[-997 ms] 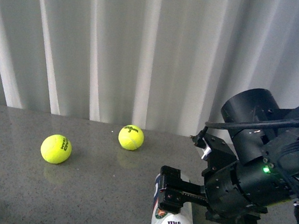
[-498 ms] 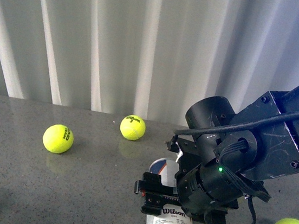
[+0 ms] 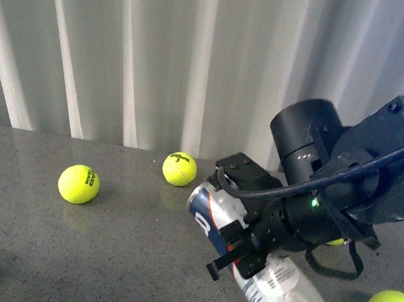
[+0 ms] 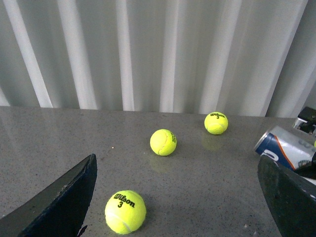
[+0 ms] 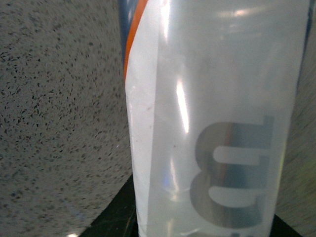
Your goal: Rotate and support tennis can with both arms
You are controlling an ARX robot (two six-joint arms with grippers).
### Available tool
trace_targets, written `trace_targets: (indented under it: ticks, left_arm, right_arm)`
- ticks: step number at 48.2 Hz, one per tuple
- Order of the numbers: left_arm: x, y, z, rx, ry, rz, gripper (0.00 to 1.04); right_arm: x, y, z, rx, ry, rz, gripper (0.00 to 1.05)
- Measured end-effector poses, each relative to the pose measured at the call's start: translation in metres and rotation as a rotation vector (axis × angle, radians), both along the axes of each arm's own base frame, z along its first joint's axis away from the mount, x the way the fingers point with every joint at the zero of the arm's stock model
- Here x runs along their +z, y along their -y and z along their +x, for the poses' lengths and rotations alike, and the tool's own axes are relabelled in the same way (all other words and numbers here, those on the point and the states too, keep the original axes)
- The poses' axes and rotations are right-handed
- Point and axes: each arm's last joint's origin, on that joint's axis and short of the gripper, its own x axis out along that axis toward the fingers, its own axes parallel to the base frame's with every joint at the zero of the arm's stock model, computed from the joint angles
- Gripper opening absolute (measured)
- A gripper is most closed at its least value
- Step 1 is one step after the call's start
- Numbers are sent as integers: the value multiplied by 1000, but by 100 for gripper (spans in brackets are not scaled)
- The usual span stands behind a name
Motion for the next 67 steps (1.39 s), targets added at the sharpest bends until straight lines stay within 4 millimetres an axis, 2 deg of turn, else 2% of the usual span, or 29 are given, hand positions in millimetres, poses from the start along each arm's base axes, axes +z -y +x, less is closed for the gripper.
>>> trace_targets:
  ticks: [8, 12, 19, 24, 33, 40, 53, 63, 67]
  left_arm:
    - [0, 0, 0, 0, 0, 0, 98]
    - [0, 0, 0, 0, 0, 0, 98]
    - [0, 0, 0, 0, 0, 0, 98]
    - [0, 0, 0, 0, 0, 0, 98]
    - [0, 0, 0, 0, 0, 0, 98]
    - [0, 0, 0, 0, 0, 0, 98]
    - [0, 0, 0, 0, 0, 0, 98]
    - [0, 0, 0, 0, 0, 0, 98]
    - [0, 0, 0, 0, 0, 0, 98]
  right_arm:
    - [27, -6, 1, 323, 246, -110, 23]
    - [33, -11, -1, 462, 326, -186, 20]
    - [29, -25, -9, 702, 400, -312, 15]
    - [20, -35, -13, 806, 422, -361, 12]
    - [-7, -49, -17, 879, 414, -389, 12]
    - [-26, -51, -19, 873, 356, -386, 12]
    - [-32, -49, -19, 831, 338, -352, 11]
    - [-38, -44, -28, 808, 295, -303, 52]
    - [-35, -42, -32, 798, 291, -285, 68]
